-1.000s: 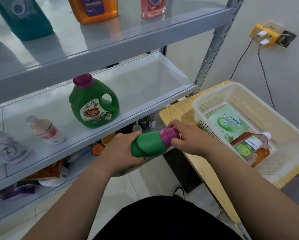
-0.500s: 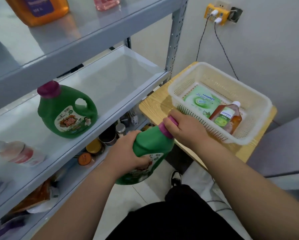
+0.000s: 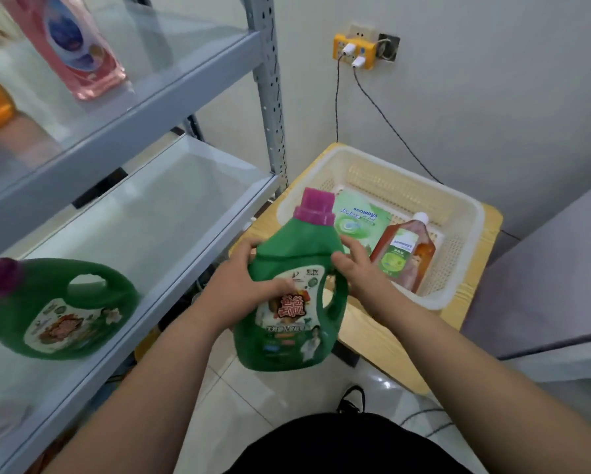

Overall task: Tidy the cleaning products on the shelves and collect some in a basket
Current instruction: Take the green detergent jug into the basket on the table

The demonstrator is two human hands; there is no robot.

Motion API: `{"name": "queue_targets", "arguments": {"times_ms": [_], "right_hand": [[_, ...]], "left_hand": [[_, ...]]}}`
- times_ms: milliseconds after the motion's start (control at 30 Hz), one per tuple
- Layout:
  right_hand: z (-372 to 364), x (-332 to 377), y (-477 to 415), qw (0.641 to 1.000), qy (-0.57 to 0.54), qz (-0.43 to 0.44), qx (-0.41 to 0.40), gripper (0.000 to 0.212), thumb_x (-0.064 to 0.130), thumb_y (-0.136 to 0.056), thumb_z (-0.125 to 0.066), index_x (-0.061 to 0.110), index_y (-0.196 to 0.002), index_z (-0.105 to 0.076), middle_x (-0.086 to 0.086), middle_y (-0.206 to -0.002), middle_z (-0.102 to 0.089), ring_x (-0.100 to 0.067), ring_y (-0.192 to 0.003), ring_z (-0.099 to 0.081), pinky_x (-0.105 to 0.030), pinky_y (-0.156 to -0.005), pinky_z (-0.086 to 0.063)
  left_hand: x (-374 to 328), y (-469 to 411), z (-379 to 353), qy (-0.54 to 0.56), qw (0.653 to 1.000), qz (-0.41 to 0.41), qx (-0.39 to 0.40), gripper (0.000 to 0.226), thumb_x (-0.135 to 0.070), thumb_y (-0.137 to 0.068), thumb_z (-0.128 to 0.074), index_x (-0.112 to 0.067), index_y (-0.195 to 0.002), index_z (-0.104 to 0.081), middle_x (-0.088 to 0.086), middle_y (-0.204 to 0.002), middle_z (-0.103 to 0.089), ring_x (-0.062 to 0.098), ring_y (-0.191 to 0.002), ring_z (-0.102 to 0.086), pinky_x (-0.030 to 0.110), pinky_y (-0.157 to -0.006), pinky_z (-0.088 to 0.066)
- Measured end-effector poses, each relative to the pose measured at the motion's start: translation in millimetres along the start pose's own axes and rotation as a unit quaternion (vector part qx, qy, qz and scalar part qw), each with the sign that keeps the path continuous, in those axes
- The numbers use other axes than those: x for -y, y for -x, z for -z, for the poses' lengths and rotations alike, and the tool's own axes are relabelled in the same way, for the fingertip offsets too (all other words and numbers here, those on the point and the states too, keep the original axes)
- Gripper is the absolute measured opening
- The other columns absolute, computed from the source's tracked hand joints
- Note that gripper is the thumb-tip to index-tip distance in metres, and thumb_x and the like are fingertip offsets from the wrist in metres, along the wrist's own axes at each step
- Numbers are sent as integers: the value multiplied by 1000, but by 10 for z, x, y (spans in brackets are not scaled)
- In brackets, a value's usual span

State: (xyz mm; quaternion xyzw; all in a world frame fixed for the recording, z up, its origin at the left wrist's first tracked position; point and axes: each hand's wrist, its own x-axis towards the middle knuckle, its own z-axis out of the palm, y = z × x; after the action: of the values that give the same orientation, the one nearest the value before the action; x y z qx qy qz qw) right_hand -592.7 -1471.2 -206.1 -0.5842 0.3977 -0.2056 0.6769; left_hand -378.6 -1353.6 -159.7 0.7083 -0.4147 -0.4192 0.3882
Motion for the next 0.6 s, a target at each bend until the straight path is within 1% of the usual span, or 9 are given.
{"name": "queue_targets", "arguments": {"times_ms": [67,133,200,267,367,433,500,533,600], "right_hand": [[108,-160,-54,999,-44,-12,28,62,71,-71,-78,58,-124,-49,14,-120,-72,-17,-104,-75,-42,-84,-62],[263,-224,-133,996,-85,-18,-19,57,63,-74,-81,51,-122,-53,8,-109,-76,-22,-95,-77,-43,-77,-64],[484,-222,-257,989,-117,-26,-84,36,54,-86,-73,43,-116,-57,3,-82,-75,-18,-77,-76,-38,-66,-62],[745,-212,-395,984,-121,-32,-130,18,43,-98,-64,39,-115,-58,3,-68,-66,-12,-62,-69,-29,-54,-56],[1065,-185,-595,974,-149,-48,-166,24,39,-104,-59,32,-126,-56,3,-63,-65,-13,-56,-66,-29,-49,-52],[1198,-168,-713,967,-163,-48,-193,25,38,-101,-61,36,-125,-54,0,-75,-71,-14,-61,-71,-30,-52,-56],[1282,-163,-806,962,-152,-61,-218,29,44,-90,-67,49,-114,-52,-6,-100,-71,-14,-71,-76,-34,-58,-60],[1310,-177,-835,963,-137,-72,-222,33,50,-84,-69,53,-111,-50,-6,-110,-70,-14,-77,-77,-36,-63,-62],[1352,-229,-897,967,-106,-94,-211,50,59,-74,-73,53,-116,-47,-1,-121,-68,-18,-92,-77,-45,-79,-64]], "left_hand": [[-171,-206,-59,52,998,12,-21,72,-69,-43,-93,-61,-99,-48,-21,-102,-75,16,-79,-78,32,-60,-63],[-295,-424,-165,94,995,14,-40,68,-71,-44,-92,-55,-95,-51,-14,-103,-76,20,-76,-79,26,-53,-60],[-368,-643,-309,127,991,20,-43,62,-69,-51,-91,-49,-98,-56,-3,-111,-75,23,-81,-79,29,-57,-60],[-406,-840,-484,131,991,19,-14,62,-71,-57,-88,-51,-109,-60,0,-121,-69,25,-91,-78,38,-68,-63],[-407,-1141,-725,154,987,40,36,67,-63,-61,-90,-59,-121,-60,-2,-123,-72,30,-99,-76,46,-77,-63],[-425,-1353,-831,167,984,60,32,55,-52,-67,-88,-62,-115,-62,1,-122,-73,33,-96,-77,44,-72,-64],[-436,-1589,-905,171,982,73,22,45,-46,-73,-81,-59,-112,-63,6,-121,-71,33,-94,-77,44,-69,-63],[-429,-1710,-938,161,984,76,23,43,-45,-76,-78,-56,-114,-61,7,-121,-70,31,-93,-77,46,-70,-64],[-403,-1956,-998,129,988,82,30,45,-45,-77,-74,-49,-119,-56,5,-120,-68,27,-91,-77,49,-74,-64]]}}
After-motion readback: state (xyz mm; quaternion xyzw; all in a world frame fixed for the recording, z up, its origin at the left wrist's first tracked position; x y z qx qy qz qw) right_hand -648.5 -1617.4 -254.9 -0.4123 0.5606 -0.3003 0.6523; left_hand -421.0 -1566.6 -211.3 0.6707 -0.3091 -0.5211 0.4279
